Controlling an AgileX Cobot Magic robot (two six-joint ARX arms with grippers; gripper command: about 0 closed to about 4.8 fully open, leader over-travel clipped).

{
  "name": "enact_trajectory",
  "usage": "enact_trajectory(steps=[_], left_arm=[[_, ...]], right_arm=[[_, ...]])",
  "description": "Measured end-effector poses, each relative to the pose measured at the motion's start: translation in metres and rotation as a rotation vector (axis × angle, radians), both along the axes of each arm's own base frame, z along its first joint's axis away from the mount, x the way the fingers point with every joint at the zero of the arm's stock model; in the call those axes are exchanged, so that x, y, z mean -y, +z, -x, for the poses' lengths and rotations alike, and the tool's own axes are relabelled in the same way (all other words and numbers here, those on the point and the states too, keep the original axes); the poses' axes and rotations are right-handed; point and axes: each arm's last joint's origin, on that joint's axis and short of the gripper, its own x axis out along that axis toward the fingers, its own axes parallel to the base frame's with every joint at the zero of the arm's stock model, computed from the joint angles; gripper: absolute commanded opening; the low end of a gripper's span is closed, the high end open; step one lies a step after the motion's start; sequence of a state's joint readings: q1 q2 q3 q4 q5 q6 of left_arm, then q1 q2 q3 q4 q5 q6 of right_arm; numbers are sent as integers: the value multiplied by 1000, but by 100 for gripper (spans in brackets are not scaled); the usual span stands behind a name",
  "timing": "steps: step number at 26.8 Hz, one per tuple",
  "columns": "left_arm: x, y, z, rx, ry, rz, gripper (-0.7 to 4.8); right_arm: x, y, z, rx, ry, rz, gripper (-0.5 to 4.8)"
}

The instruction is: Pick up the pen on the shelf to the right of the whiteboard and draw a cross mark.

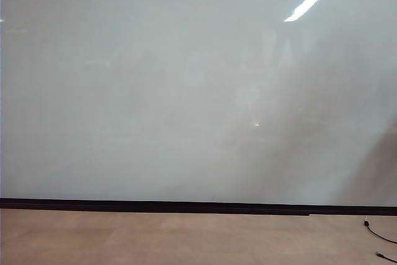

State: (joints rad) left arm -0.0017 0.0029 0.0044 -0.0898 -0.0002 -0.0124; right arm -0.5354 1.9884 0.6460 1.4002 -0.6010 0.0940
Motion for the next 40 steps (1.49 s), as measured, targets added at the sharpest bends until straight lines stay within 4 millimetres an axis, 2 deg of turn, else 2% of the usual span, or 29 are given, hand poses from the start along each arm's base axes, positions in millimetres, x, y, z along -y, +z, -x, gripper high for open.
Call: enact_trajectory(steps=[7, 8, 9, 16, 19, 40], left_arm=[[0, 0, 0, 0, 0, 0, -4], [0, 0, 0, 0, 0, 0, -4], [0, 0, 0, -1, 0, 0, -4], [0, 0, 0, 0, 0, 0, -4], [0, 0, 0, 0, 0, 0, -4], [0, 0, 0, -1, 0, 0, -4]], right_arm=[[0, 0, 0, 0, -15, -4, 303], [0, 0, 0, 0, -15, -4, 287], [0, 0, 0, 0, -15, -4, 247], [0, 0, 0, 0, -9, -4, 236], [0, 0, 0, 0, -2, -4, 209], [-1, 0, 0, -1, 20, -2, 197]])
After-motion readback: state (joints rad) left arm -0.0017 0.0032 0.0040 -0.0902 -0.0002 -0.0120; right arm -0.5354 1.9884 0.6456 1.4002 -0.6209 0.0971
